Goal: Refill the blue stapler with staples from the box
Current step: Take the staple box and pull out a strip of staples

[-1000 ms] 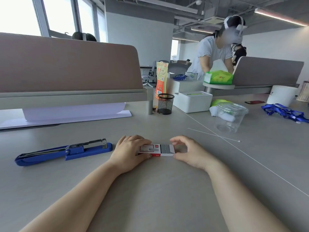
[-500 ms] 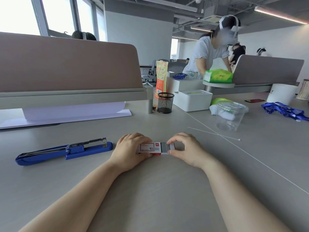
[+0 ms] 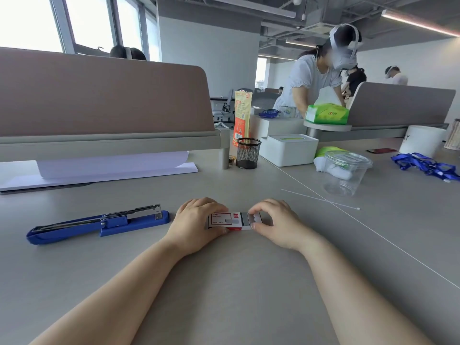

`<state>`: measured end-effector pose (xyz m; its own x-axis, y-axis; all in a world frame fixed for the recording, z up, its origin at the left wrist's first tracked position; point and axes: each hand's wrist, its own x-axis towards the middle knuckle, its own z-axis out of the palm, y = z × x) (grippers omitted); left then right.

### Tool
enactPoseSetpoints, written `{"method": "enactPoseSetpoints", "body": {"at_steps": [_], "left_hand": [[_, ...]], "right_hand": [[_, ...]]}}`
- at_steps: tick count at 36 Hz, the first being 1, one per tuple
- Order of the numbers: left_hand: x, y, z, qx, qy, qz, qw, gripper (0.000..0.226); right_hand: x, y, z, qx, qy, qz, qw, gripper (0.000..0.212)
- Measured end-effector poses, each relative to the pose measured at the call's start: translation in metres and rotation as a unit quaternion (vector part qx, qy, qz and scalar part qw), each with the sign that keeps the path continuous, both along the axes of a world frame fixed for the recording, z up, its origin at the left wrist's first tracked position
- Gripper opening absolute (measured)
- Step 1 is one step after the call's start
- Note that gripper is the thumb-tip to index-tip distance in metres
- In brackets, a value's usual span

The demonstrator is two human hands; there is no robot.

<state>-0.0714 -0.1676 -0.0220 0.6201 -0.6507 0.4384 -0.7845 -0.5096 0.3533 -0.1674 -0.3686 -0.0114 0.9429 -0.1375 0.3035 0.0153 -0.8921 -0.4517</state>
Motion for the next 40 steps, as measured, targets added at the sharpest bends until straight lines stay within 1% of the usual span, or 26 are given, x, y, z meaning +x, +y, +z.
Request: {"method": "enactPoseSetpoints", "body": {"at_steps": [7, 11, 14, 18, 22, 24, 25, 30, 32, 35, 40], "left_hand": [[0.000, 0.000, -0.001, 0.005, 0.006, 0.002, 1.000, 0.044], [0.001, 0.000, -0.002, 0.009, 0.011, 0.005, 1.000, 0.044], [0.002, 0.000, -0.002, 0.016, 0.011, 0.007, 1.000, 0.043], [0.002, -0.001, -0.003, 0.026, 0.018, 0.010, 0.999, 0.041], [0.002, -0.001, -0.003, 0.042, 0.026, 0.016, 0.999, 0.039], [0.001, 0.000, -0.003, 0.040, 0.026, 0.020, 0.999, 0.041], [0.001, 0.000, -0.003, 0.037, 0.029, 0.022, 0.999, 0.043], [0.004, 0.004, -0.002, 0.016, 0.056, 0.035, 0.998, 0.056], [0.006, 0.006, -0.002, 0.004, 0.074, 0.040, 0.996, 0.057], [0.006, 0.007, -0.002, -0.017, 0.102, 0.035, 0.994, 0.050], [0.006, 0.008, 0.000, -0.023, 0.118, 0.034, 0.992, 0.045]], "right_hand": [[0.000, 0.002, 0.002, 0.018, 0.028, 0.017, 0.999, 0.025], [-0.002, 0.003, 0.003, 0.058, 0.009, 0.015, 0.998, 0.028], [-0.002, 0.002, 0.004, 0.094, -0.026, 0.009, 0.995, 0.024], [0.000, 0.002, 0.004, 0.168, -0.058, 0.000, 0.984, 0.022], [-0.001, 0.001, 0.006, 0.272, -0.068, -0.008, 0.960, 0.023], [-0.001, -0.004, 0.007, 0.304, -0.077, -0.014, 0.949, 0.016], [-0.002, -0.006, 0.007, 0.316, -0.073, -0.016, 0.946, 0.013], [-0.009, -0.016, 0.007, 0.378, -0.018, 0.001, 0.925, 0.018], [-0.011, -0.018, 0.010, 0.376, 0.002, 0.016, 0.926, 0.016], [-0.014, -0.019, 0.013, 0.332, 0.027, 0.024, 0.943, 0.015], [-0.014, -0.018, 0.010, 0.296, 0.049, 0.030, 0.954, 0.012]]}}
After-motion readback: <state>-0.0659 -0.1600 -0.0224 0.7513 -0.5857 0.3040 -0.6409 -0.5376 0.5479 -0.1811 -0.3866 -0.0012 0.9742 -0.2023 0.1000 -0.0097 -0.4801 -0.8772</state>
